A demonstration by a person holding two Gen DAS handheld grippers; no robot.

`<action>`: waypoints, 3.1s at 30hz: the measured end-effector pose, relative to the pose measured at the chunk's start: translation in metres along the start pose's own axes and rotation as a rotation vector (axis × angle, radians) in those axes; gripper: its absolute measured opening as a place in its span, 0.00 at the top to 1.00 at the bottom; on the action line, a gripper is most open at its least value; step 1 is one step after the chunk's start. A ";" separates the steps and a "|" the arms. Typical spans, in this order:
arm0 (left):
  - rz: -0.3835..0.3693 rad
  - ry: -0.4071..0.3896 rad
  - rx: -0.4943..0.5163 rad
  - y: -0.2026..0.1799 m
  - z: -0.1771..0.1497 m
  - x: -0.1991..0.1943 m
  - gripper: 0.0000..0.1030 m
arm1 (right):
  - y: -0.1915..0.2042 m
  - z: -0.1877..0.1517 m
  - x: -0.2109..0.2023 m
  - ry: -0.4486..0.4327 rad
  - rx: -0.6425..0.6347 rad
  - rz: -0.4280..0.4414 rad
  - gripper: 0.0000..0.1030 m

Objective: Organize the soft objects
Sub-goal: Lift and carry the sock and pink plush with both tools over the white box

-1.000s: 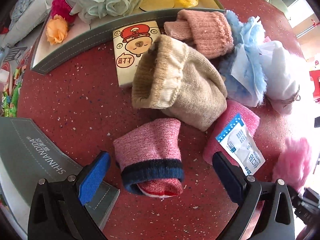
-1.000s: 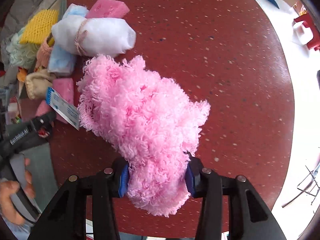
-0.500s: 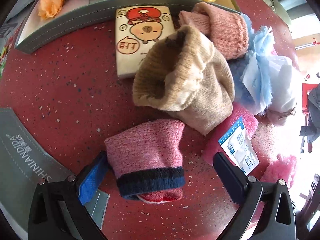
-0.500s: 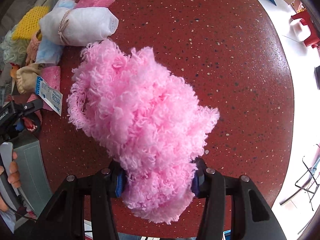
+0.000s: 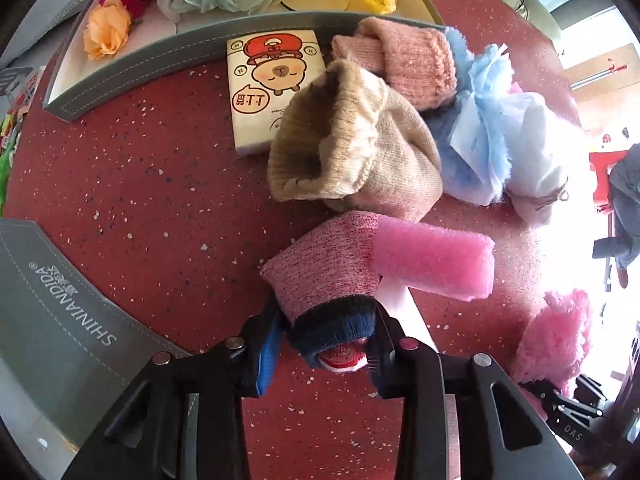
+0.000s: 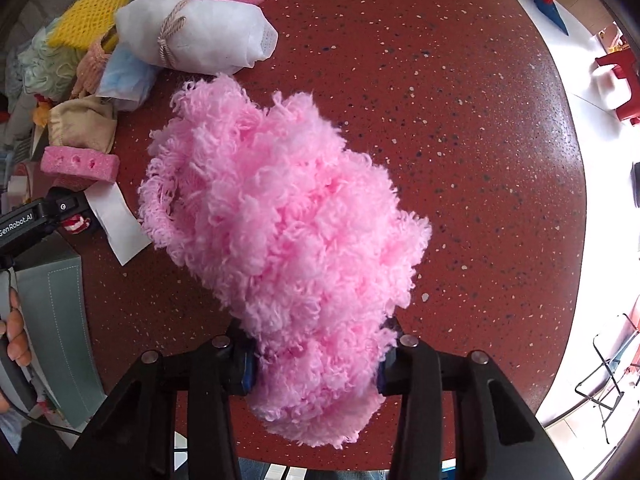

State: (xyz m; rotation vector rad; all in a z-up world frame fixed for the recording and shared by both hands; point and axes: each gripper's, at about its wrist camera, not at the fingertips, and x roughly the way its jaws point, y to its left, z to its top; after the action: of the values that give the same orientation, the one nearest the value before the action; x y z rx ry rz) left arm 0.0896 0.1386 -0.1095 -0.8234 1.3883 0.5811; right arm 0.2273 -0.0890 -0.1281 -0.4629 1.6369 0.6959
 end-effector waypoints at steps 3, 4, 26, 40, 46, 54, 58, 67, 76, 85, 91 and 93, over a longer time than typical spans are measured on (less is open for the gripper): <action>0.009 -0.028 0.051 -0.010 -0.011 -0.012 0.63 | -0.010 -0.013 -0.007 -0.006 0.015 0.023 0.56; 0.007 -0.037 0.073 -0.015 -0.015 -0.016 0.63 | -0.014 -0.017 -0.009 -0.007 0.025 0.030 0.56; -0.028 -0.017 0.337 -0.060 -0.143 -0.049 0.63 | -0.022 -0.066 -0.031 0.016 0.030 0.039 0.56; -0.062 -0.120 0.476 -0.066 -0.174 -0.096 0.63 | -0.002 -0.081 -0.070 -0.080 -0.035 0.002 0.56; -0.080 -0.157 0.472 -0.060 -0.176 -0.107 0.63 | 0.001 -0.097 -0.090 -0.107 -0.049 -0.021 0.56; -0.098 -0.190 0.476 -0.051 -0.174 -0.116 0.63 | 0.031 -0.093 -0.098 -0.131 -0.061 -0.038 0.56; -0.104 -0.212 0.463 -0.043 -0.169 -0.121 0.63 | 0.035 -0.097 -0.106 -0.139 -0.066 -0.040 0.56; -0.098 -0.263 0.395 -0.020 -0.161 -0.131 0.63 | 0.055 -0.093 -0.120 -0.163 -0.111 -0.064 0.56; -0.088 -0.319 0.278 0.016 -0.153 -0.144 0.63 | 0.088 -0.086 -0.123 -0.177 -0.187 -0.083 0.56; -0.066 -0.364 0.159 0.057 -0.152 -0.153 0.63 | 0.122 -0.076 -0.123 -0.192 -0.261 -0.086 0.56; -0.040 -0.374 0.060 0.089 -0.156 -0.153 0.63 | 0.155 -0.069 -0.124 -0.185 -0.339 -0.079 0.56; -0.031 -0.376 0.022 0.100 -0.159 -0.154 0.63 | 0.168 -0.068 -0.122 -0.183 -0.369 -0.076 0.56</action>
State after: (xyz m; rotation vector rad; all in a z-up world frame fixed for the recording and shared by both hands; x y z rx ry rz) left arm -0.1049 0.0906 0.0279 -0.6754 1.0346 0.6577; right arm 0.0909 -0.0200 0.0281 -0.7008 1.3153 0.9596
